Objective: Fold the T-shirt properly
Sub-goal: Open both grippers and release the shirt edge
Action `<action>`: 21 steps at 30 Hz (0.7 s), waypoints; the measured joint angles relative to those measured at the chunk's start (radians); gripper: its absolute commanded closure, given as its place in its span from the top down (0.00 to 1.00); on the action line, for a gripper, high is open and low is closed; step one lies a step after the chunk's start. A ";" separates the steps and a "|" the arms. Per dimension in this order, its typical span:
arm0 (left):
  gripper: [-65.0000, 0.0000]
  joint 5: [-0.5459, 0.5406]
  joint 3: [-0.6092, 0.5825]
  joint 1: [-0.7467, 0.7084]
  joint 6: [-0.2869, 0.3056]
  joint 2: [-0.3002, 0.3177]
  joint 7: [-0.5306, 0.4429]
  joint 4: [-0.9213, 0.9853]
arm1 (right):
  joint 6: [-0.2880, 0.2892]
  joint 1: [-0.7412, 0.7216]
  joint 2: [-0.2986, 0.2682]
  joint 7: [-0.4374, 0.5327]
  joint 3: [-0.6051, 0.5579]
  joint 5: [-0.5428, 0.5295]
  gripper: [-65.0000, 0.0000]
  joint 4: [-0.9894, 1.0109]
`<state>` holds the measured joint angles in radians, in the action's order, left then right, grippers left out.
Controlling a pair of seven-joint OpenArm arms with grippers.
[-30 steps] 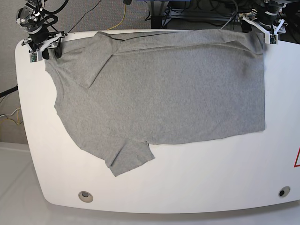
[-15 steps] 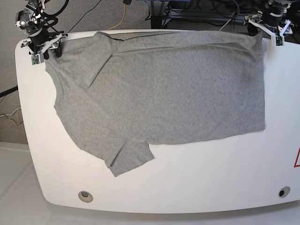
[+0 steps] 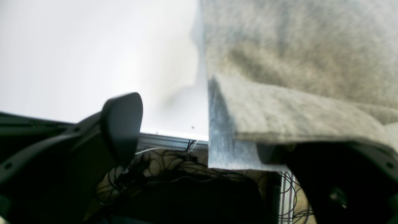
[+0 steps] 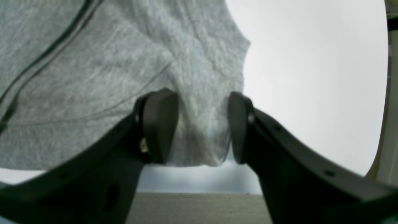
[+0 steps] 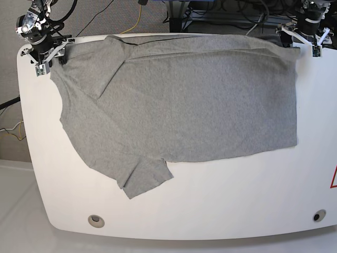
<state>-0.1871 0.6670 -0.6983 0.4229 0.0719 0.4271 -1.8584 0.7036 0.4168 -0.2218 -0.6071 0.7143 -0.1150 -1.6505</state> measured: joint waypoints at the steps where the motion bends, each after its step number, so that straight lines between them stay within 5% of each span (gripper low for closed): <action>1: 0.80 0.000 0.000 0.000 0.000 0.000 0.000 0.000 | 0.000 0.000 0.000 0.000 0.000 0.000 0.44 0.000; 21: 0.80 -0.005 0.021 0.027 0.000 0.000 0.005 -0.005 | 0.001 -0.023 -0.008 -0.008 -0.005 0.005 0.44 0.001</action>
<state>-0.1921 0.6876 -0.6712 0.4232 0.0723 0.4316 -1.8637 0.7044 0.3935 -0.2302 -0.6151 0.7094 -0.1104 -1.6497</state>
